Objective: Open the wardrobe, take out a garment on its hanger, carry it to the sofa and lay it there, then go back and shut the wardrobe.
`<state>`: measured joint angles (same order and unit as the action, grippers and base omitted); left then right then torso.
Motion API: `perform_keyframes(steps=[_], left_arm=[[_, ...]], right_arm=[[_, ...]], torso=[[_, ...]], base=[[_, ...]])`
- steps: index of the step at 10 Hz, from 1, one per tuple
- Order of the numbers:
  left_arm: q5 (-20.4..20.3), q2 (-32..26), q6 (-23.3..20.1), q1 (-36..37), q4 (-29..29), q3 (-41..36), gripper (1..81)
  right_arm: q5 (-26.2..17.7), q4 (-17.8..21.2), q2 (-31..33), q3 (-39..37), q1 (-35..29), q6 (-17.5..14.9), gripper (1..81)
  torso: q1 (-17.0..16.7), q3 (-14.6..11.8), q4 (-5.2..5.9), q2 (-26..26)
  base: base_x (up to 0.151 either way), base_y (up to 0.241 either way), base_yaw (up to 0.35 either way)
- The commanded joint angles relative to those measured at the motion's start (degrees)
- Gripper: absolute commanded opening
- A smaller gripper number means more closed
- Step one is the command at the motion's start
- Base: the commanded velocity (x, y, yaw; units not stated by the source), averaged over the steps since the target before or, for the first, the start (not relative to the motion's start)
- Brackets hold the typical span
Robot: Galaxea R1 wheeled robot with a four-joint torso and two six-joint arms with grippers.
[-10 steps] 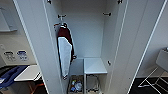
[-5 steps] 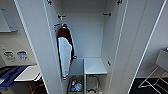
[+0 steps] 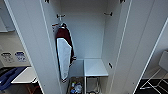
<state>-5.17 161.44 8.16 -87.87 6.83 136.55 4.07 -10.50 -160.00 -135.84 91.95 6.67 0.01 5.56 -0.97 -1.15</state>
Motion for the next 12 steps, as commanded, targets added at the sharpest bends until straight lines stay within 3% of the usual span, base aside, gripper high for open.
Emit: perform_keyframes(steps=[1, 6, 10, 12], left_arm=[[3.0, -0.7, -0.3, 1.8, 0.5, -0.6, 81.1], [3.0, -0.5, -0.3, 1.8, 0.5, -0.6, 81.1], [3.0, -1.1, -0.2, 1.8, 0.3, -0.8, 81.1], [3.0, -5.3, 0.1, 2.1, 0.1, -4.8, 81.1]], right_arm=[[-3.1, 0.1, 0.7, 0.0, -1.5, -0.1, 81.1], [-3.1, 0.1, 0.4, -0.5, -1.5, -0.1, 81.1], [-3.1, 0.1, 0.5, -0.1, -2.0, 0.2, 81.1], [-3.1, 0.2, 3.8, 4.8, -3.2, 0.5, 81.1]], torso=[[0.0, 0.0, 0.00, 0.0], [0.0, 0.0, 0.00, 0.0], [0.1, 0.0, 0.00, 0.0], [0.1, 0.0, 0.00, 0.0]], base=[[0.097, 0.000, 0.000], [0.094, 0.000, 0.000], [0.000, 0.000, 0.000], [0.000, 0.000, 0.000]])
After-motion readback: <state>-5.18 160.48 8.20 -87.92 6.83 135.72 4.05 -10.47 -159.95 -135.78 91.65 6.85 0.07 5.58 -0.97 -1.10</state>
